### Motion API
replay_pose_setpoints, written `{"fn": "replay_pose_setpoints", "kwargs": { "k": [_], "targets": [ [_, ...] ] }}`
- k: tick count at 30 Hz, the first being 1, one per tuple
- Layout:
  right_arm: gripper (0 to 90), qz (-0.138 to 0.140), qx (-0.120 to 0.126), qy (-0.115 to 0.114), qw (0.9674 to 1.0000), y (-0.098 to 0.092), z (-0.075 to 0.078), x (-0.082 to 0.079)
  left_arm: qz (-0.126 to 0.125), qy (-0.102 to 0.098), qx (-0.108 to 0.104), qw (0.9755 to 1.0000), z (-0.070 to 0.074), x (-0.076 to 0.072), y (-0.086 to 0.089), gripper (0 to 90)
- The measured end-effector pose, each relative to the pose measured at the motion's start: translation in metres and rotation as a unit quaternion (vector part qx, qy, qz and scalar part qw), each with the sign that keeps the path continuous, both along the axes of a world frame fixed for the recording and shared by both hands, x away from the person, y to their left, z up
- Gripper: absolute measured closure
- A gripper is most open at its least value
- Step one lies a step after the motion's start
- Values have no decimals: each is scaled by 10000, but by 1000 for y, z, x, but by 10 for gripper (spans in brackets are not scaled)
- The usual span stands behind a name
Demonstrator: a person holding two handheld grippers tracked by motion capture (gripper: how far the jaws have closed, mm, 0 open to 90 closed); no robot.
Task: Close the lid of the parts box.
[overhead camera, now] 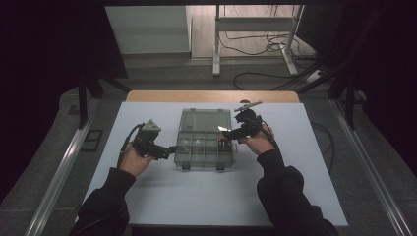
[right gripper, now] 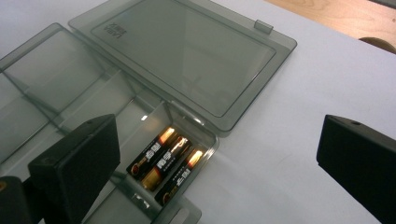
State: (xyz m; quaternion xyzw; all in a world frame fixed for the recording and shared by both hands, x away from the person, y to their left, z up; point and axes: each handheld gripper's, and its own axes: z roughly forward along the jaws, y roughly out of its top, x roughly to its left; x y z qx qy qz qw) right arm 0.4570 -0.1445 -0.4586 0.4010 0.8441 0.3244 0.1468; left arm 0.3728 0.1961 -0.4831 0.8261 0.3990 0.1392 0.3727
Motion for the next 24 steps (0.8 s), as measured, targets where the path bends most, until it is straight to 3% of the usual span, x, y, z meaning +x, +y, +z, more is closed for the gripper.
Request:
{"fn": "replay_pose_setpoints", "kwargs": {
  "k": [7, 10, 16, 19, 24],
  "targets": [
    [15, -110, -36, 255, 9996, 7, 2, 15, -21, -6, -3, 10000, -1, 5, -3, 0],
    [84, -216, -9, 355, 9991, 9, 3, 21, -34, 5, 7, 10000, -2, 8, -4, 0],
    [234, -218, -243, 448, 9985, 13, 2, 33, -34, 21, -8, 10000, -3, 12, -5, 1],
    [302, -257, -228, 534, 9980, 14, 1, 39, -28, 28, -23, 10000, -4, 14, -6, 1],
    [407, -456, -305, 580, 9968, 15, -1, 49, -30, 37, -22, 10000, -5, 18, -7, 2]
  ]
}}
